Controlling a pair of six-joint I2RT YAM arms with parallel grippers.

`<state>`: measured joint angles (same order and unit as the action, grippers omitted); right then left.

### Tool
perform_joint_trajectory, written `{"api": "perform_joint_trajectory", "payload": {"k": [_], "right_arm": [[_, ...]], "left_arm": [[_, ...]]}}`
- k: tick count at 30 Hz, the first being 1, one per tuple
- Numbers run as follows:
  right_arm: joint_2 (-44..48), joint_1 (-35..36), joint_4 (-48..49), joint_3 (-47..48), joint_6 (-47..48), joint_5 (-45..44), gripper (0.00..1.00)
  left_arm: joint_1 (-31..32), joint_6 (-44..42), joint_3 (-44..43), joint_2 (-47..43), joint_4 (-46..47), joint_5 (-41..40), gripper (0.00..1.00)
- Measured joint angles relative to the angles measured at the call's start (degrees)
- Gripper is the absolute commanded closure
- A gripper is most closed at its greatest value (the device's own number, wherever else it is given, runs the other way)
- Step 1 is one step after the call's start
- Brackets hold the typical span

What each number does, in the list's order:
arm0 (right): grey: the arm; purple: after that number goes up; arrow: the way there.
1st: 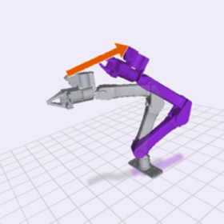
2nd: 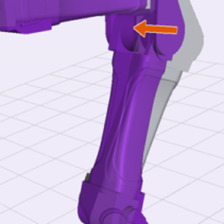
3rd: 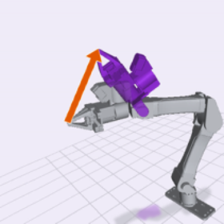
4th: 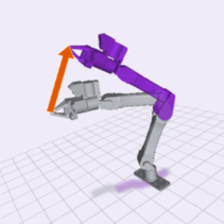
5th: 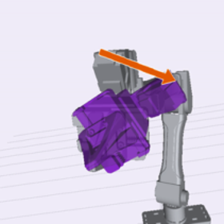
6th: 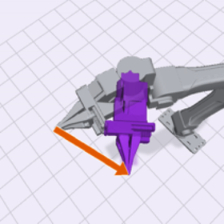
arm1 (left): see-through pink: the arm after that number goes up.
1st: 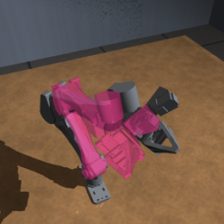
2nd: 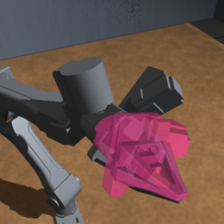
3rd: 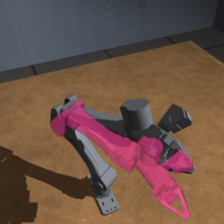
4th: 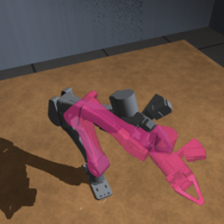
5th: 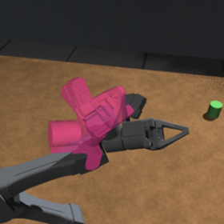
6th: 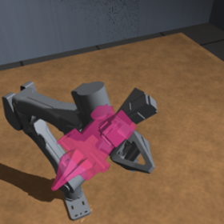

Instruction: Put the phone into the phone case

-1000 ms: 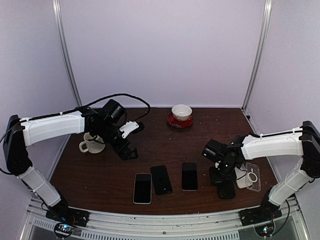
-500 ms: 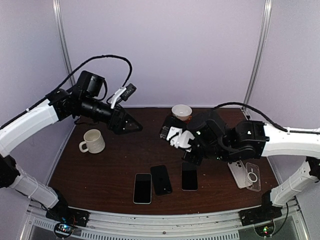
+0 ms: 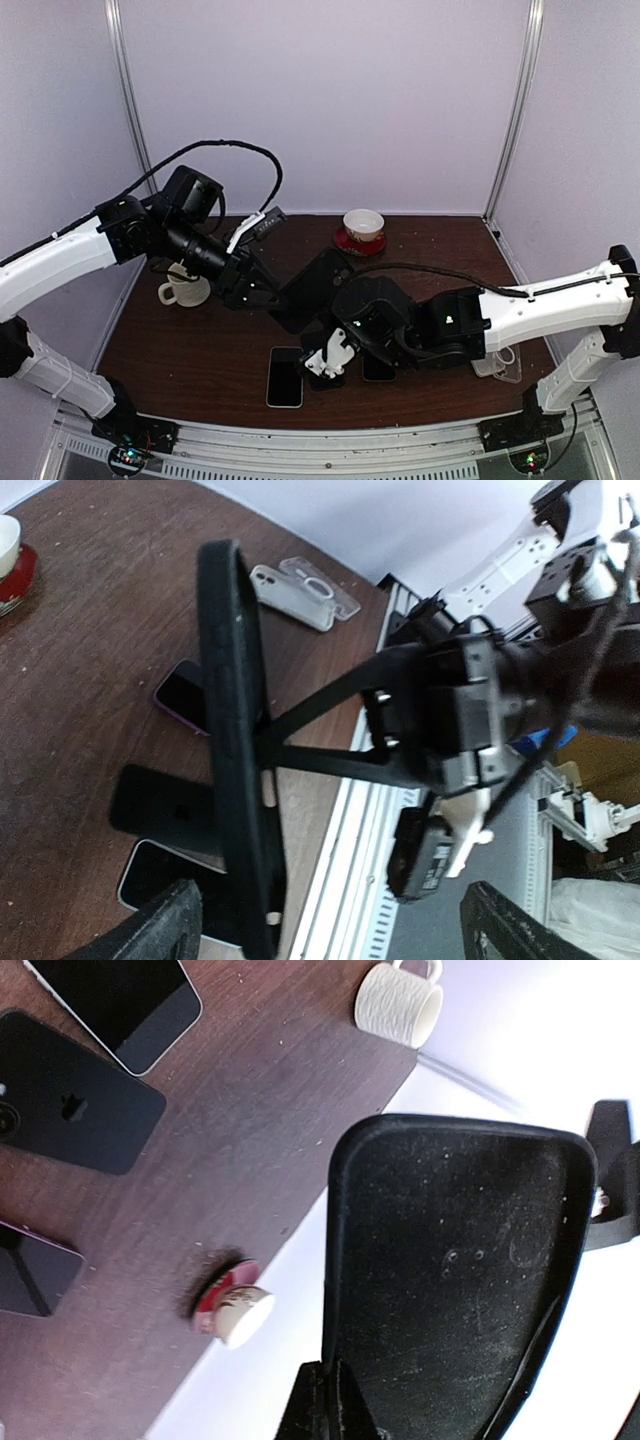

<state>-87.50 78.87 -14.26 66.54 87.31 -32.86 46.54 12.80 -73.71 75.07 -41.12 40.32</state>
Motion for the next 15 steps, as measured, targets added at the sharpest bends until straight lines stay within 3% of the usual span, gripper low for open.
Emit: {"api": "perform_joint_trajectory", "payload": {"k": [7,8,13,15], "right_arm": [[-0.4,1.6,5.4,0.0,10.8,0.1,1.00],[-0.4,1.8,5.9,0.0,11.7,0.2,1.00],[-0.4,1.9,9.1,-0.1,14.8,0.9,1.00],[-0.4,1.9,9.7,-0.1,14.7,0.9,1.00]], "left_arm": [[-0.1,-5.9,0.2,-0.3,-2.7,-7.1,0.31],[-0.1,-6.2,0.3,-0.2,-2.7,-7.2,0.39],[-0.1,-6.8,1.9,-0.1,-2.1,-6.5,1.00],[-0.1,-7.1,2.6,-0.2,-1.6,-6.1,1.00]]}}
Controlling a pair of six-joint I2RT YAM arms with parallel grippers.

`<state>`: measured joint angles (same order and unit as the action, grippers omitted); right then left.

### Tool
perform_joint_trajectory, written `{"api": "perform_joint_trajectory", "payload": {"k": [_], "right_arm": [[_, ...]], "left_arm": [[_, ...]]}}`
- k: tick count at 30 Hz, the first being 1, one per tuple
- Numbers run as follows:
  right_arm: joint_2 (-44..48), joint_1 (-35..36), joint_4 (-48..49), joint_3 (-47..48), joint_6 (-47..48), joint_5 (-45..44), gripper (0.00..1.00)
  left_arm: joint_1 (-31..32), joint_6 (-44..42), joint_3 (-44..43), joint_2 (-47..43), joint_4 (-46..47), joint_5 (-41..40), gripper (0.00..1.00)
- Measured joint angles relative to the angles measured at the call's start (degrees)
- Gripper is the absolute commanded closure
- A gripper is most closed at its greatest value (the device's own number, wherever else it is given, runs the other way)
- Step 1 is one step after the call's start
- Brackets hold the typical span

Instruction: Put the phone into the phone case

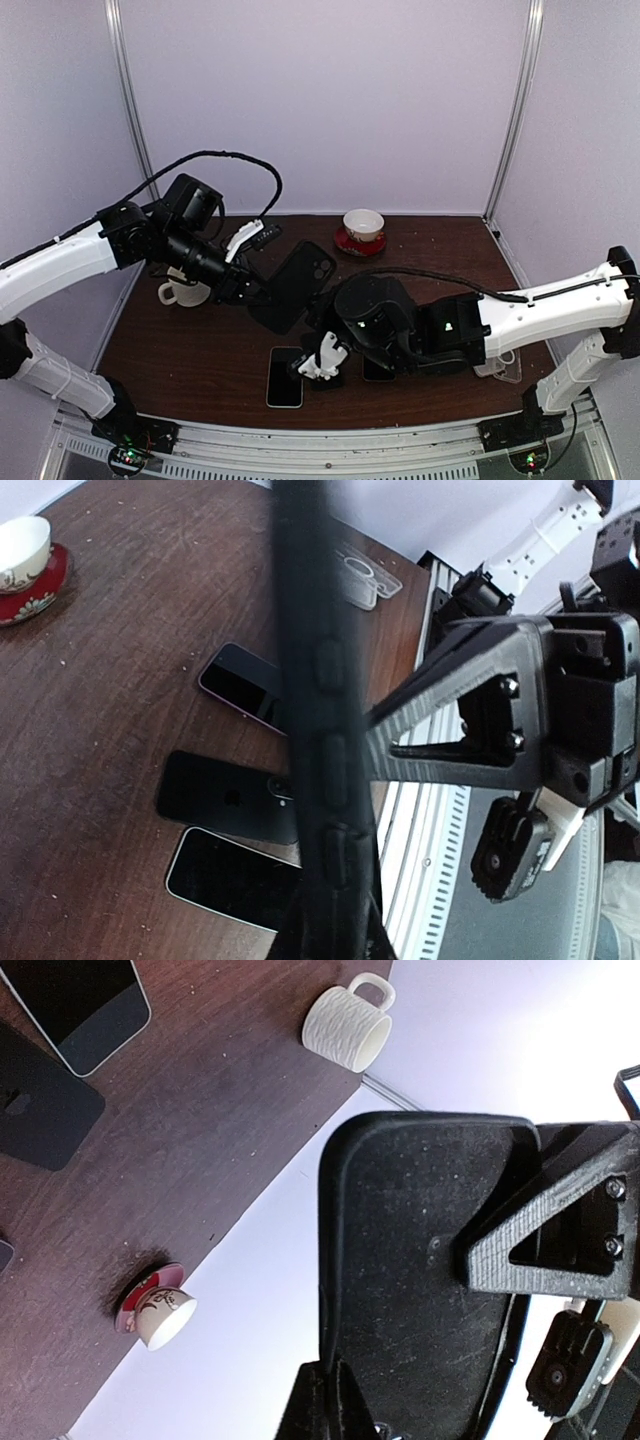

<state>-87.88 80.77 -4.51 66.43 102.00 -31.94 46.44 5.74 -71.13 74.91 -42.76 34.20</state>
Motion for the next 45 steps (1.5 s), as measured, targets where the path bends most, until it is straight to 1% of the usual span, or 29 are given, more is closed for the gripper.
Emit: {"api": "perform_joint_trajectory", "payload": {"k": [1,2,3,4,5,6,8,9,10,12,14,15,17,19,22,26,27,28,32,33,35,36,37,38,39,40,41,42,45], "right_arm": [[0.0,0.0,0.2,-0.2,-0.4,0.0,0.98],[0.0,0.0,0.9,-0.4,-1.0,0.0,0.75],[0.0,0.0,2.0,-0.8,-1.9,0.0,0.46],[0.1,0.0,3.8,-1.4,-3.4,0.0,0.28],[0.1,0.0,5.6,-1.8,-4.9,-0.1,0.18],[0.2,0.0,7.9,-2.2,-7.2,-0.5,0.14],[1.2,-0.2,12.0,-3.1,-15.2,-2.4,0.10],[2.4,-0.5,12.5,-3.4,-20.6,-2.6,0.08],[4.6,-1.4,11.2,-3.8,-28.7,-1.4,0.05],[9.5,-4.4,8.7,-4.4,-43.6,4.5,0.04],[14.4,-10.1,8.3,-4.6,-61.7,13.2,0.02],[16.1,-13.1,8.8,-4.5,-70.7,17.2,0.01],[17.0,-17.3,10.4,-3.9,-84.8,23.1,0.00],[15.6,-18.2,13.4,-3.8,-96.8,29.6,0.09],[11.4,-17.6,15.5,-3.7,-109.0,35.6,0.22],[5.0,-16.9,14.7,-2.1,-119.3,40.5,0.46],[4.2,-16.9,14.6,-1.8,-120.1,41.1,0.52],[3.5,-16.9,14.4,-1.4,-121.3,41.6,0.54],[2.9,-16.9,15.1,-1.0,-125.0,42.5,0.56],[2.9,-16.9,15.3,-0.8,-125.7,42.5,0.61],[2.9,-17.0,15.4,-0.4,-126.7,42.4,0.92],[2.9,-17.0,15.4,-0.1,-127.0,42.4,1.00],[2.9,-17.0,15.1,0.2,-127.2,42.4,1.00],[2.9,-17.1,13.7,1.0,-127.8,42.2,1.00],[2.8,-17.2,12.6,1.7,-128.2,42.5,1.00],[2.8,-17.4,10.9,2.7,-128.4,42.6,1.00],[2.9,-17.5,9.2,3.5,-128.7,42.4,1.00],[3.0,-17.5,7.6,4.4,-129.2,42.4,1.00],[5.9,-19.7,-4.9,6.4,-131.1,41.6,1.00]], "left_arm": [[-0.1,-0.1,0.3,-0.2,0.4,-0.1,1.00],[-0.3,-0.1,0.7,-0.4,0.7,-0.1,1.00],[-0.4,0.0,1.3,-0.9,1.4,-0.1,1.00],[-0.5,0.2,2.0,-1.5,2.3,-0.3,1.00],[-0.5,0.6,2.9,-2.4,3.3,-1.0,1.00],[-0.5,1.0,4.0,-3.4,4.7,-1.9,1.00],[-0.3,2.4,7.0,-6.4,8.7,-5.4,1.00],[-0.3,3.0,8.9,-8.4,11.1,-7.4,1.00],[-0.3,3.9,11.5,-10.9,14.6,-9.4,1.00],[-0.3,5.6,16.4,-15.3,21.3,-12.4,1.00],[-0.3,7.1,19.9,-17.9,27.0,-13.9,1.00],[-0.3,8.0,21.1,-18.6,29.6,-14.4,1.00],[-0.3,9.4,22.2,-18.8,33.6,-14.8,1.00],[-0.3,10.9,22.8,-18.5,37.0,-14.9,1.00],[-0.3,13.1,24.2,-18.6,41.8,-14.5,1.00],[-0.3,16.2,26.3,-18.5,46.4,-13.3,1.00],[-0.3,16.9,26.6,-18.3,47.5,-12.6,1.00],[-0.3,17.5,26.7,-17.9,48.1,-12.2,1.00],[-0.3,19.4,26.8,-16.9,49.7,-10.7,1.00],[-0.3,19.6,26.8,-16.9,50.0,-10.4,1.00],[-0.2,20.0,26.9,-16.8,50.5,-9.6,1.00],[-0.2,20.1,26.9,-16.8,50.6,-9.3,1.00],[-0.2,20.2,26.9,-16.8,50.6,-9.1,1.00],[-0.2,20.2,26.9,-16.8,50.9,-9.0,0.96],[-0.3,20.3,26.9,-16.8,50.9,-9.1,0.66],[-0.4,20.4,26.9,-16.8,51.0,-9.4,0.30],[-0.3,20.3,26.6,-16.7,50.8,-9.5,0.07],[-0.2,20.1,26.0,-16.7,49.1,-10.2,0.03],[0.2,18.3,21.8,-16.0,39.5,-16.1,0.02]]}}
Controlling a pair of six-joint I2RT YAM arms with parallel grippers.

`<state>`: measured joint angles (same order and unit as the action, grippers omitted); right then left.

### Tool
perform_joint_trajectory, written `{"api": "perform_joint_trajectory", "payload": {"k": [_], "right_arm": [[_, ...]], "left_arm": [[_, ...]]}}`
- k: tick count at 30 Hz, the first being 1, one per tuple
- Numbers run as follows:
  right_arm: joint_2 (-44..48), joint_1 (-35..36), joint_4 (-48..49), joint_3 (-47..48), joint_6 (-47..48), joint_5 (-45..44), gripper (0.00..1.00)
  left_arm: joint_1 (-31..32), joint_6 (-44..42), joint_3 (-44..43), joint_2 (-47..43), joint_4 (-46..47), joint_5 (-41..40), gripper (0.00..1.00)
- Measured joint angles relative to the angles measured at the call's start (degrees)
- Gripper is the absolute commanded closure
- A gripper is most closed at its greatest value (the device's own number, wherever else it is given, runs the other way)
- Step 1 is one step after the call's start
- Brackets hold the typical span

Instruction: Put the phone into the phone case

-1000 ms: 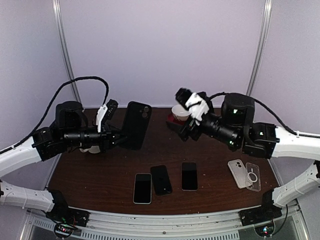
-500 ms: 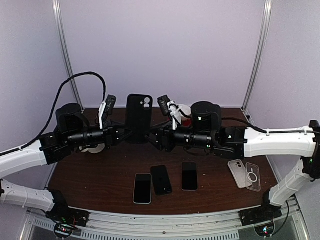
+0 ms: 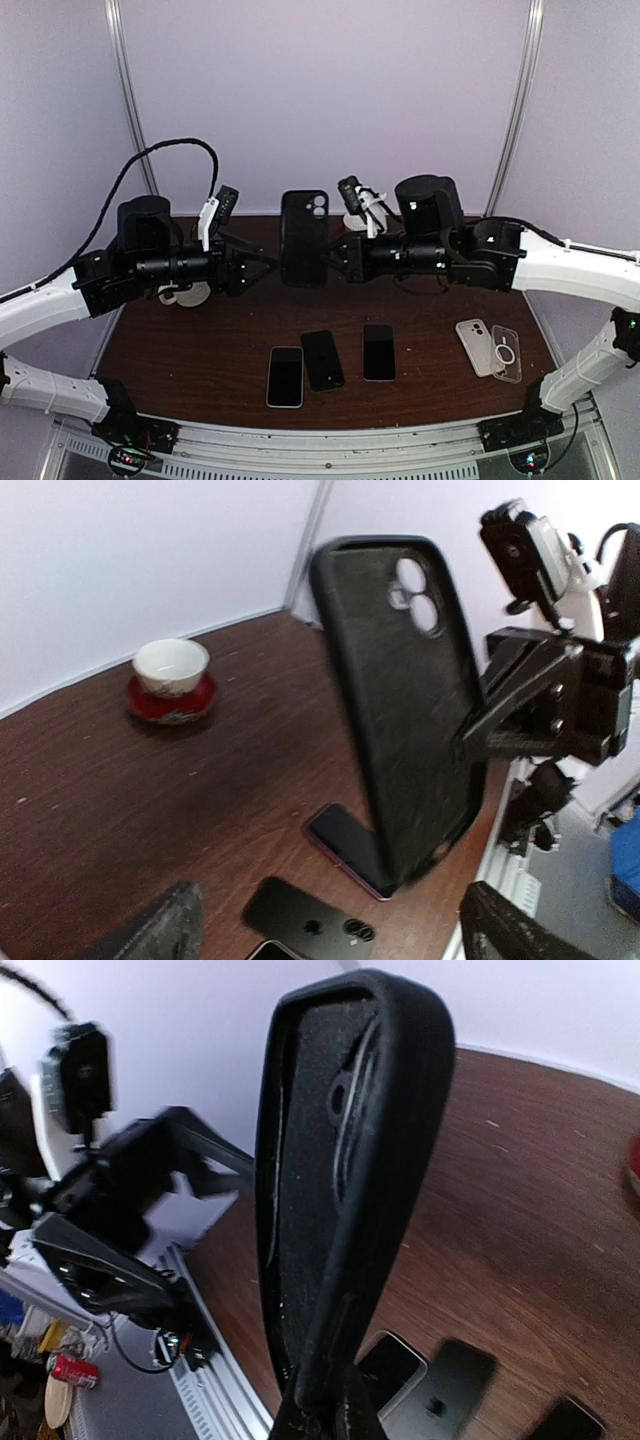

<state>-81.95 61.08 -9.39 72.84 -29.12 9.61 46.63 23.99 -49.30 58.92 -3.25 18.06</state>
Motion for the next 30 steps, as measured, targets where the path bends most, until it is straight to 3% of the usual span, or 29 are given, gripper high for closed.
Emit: {"api": "perform_joint_trajectory", "payload": {"k": [5,8,11,16,30], "right_arm": [[11.7,-13.8,-19.7,-5.3,-2.9,1.4,1.00],[18.1,-22.9,-28.8,-15.2,-3.7,2.9,1.00],[17.7,-28.3,-35.1,-23.5,-3.8,5.0,1.00],[12.1,-30.8,-37.6,-30.7,-3.7,9.1,1.00],[-0.9,-32.7,-33.2,-28.1,-4.0,15.0,1.00]], "left_arm": [[-0.1,-6.7,-11.1,5.3,-18.2,-14.2,0.02],[-0.1,-9.2,-13.0,8.9,-23.4,-16.4,0.02],[-0.1,-10.8,-13.0,12.2,-26.6,-16.4,0.03],[-0.1,-13.1,-13.0,14.6,-29.0,-16.2,0.02],[-0.1,-16.7,-13.0,14.5,-29.9,-17.9,0.03]]}}
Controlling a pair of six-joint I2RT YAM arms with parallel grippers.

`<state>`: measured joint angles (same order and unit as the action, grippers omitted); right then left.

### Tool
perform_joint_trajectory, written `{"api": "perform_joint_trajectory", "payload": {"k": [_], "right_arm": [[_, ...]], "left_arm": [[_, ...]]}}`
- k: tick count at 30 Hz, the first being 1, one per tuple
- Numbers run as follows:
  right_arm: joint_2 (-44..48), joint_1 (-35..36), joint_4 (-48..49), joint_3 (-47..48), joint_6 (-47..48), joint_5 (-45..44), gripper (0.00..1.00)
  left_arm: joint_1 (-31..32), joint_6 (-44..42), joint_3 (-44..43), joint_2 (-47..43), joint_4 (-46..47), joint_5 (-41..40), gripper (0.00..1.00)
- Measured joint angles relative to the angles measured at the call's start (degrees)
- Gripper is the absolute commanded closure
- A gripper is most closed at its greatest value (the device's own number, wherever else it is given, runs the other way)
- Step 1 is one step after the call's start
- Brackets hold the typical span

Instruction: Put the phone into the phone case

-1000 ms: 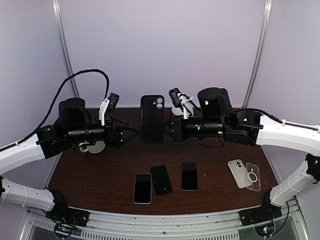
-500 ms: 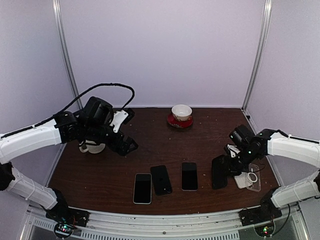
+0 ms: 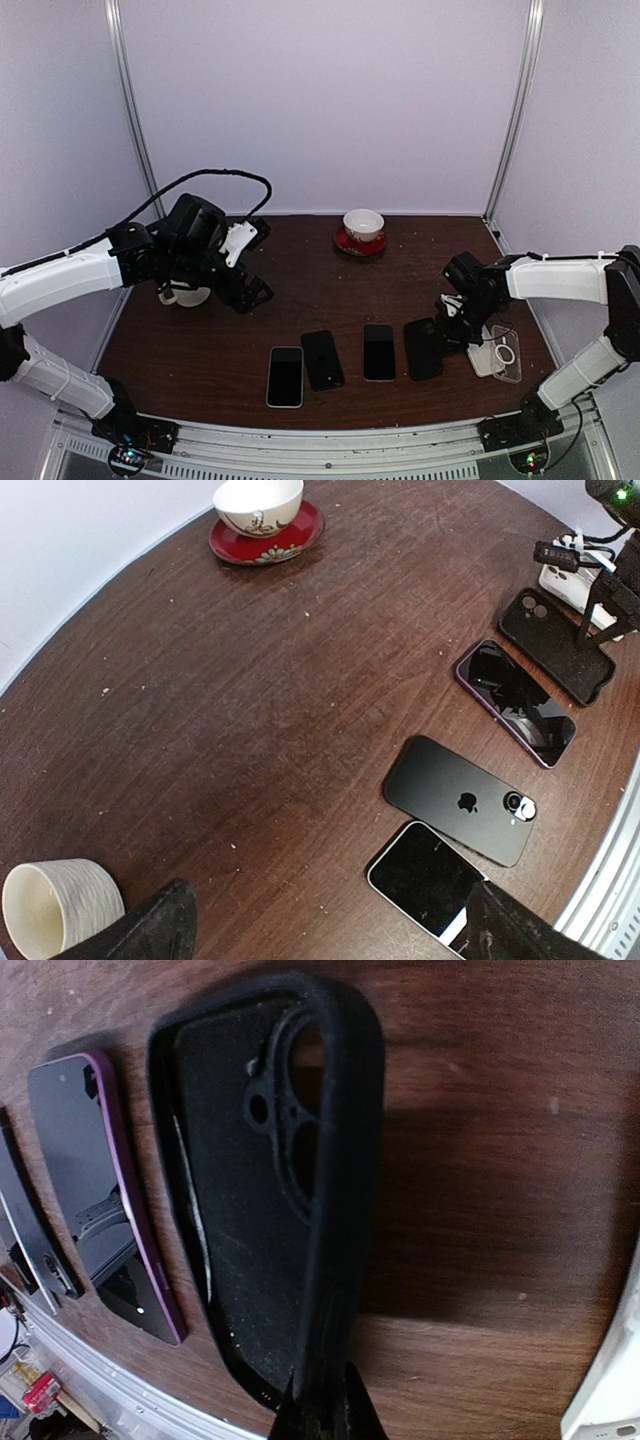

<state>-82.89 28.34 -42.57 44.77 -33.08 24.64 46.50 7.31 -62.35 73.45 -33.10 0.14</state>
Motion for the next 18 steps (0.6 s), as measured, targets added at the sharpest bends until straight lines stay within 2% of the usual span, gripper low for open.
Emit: {"api": "perform_joint_trajectory", "payload": {"k": [11,14,16,18], "right_arm": [[-5.7,2.1,6.7,2.2,-2.3,6.7,0.98],[-7.4,2.4,5.3,4.5,-1.5,6.8,0.82],[-8.5,3.0,3.7,7.3,-0.5,5.1,0.63],[-9.7,3.5,2.9,10.1,0.6,2.0,0.51]], "left_arm": [[0.0,-1.4,0.0,0.0,0.0,-0.9,0.02],[0.0,-1.5,0.1,0.0,0.0,-1.0,0.03],[0.0,-1.5,0.1,0.0,0.0,-1.1,0.02],[0.0,-1.5,0.1,-0.1,0.0,-1.2,0.02]]}}
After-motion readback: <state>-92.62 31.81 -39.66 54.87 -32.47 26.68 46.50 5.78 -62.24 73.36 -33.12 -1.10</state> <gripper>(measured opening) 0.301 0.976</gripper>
